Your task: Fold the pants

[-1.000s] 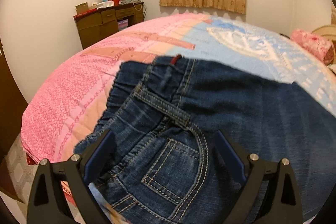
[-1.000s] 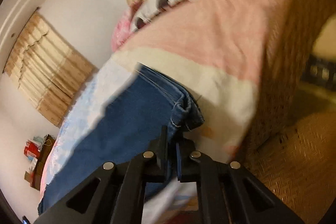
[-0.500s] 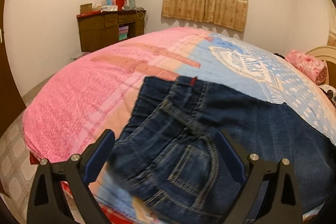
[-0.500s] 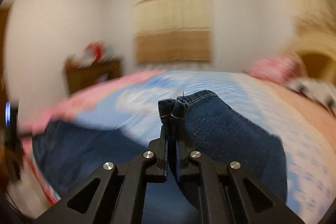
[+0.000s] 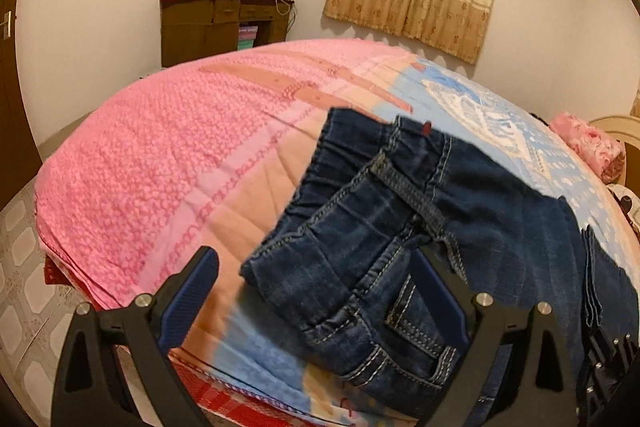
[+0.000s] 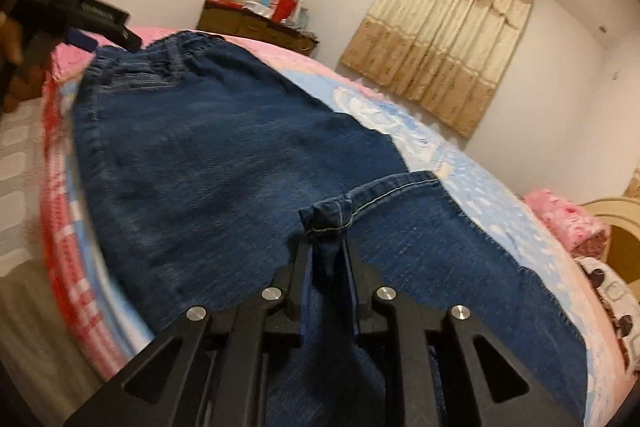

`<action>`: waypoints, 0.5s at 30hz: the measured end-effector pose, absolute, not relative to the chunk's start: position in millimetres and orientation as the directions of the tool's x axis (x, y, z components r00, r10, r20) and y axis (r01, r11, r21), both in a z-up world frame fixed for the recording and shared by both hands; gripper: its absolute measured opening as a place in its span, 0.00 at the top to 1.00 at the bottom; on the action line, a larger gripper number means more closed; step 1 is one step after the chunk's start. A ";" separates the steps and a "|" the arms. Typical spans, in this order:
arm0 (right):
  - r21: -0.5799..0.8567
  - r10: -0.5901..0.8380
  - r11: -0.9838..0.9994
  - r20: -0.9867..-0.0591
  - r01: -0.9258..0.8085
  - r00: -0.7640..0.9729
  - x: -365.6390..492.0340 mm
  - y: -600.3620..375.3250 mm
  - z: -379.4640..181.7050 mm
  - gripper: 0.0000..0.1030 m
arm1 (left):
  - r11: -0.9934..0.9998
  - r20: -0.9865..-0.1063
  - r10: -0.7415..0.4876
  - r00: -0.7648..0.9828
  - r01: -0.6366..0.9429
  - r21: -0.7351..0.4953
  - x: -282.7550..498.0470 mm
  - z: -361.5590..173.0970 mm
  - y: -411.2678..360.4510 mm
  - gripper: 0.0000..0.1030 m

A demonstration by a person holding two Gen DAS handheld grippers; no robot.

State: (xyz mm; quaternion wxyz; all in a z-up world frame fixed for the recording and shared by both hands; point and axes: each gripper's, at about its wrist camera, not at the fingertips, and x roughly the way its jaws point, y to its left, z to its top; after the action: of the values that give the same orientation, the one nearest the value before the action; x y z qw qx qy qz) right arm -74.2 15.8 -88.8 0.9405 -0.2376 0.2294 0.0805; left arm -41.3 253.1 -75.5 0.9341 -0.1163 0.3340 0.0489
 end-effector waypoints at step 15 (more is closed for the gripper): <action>-0.276 0.221 0.852 -0.579 -0.444 0.785 -95.4 11.3 -94.4 0.82 | 0.956 -0.640 0.061 0.766 -0.229 -0.182 -57.1 -78.2 275.8 0.05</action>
State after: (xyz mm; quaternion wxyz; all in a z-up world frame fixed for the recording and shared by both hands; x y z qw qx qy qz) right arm -95.4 11.3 -94.4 0.9226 -0.2031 0.2739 0.1803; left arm -57.1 275.8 -78.2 0.9312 -0.1256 0.3332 0.0778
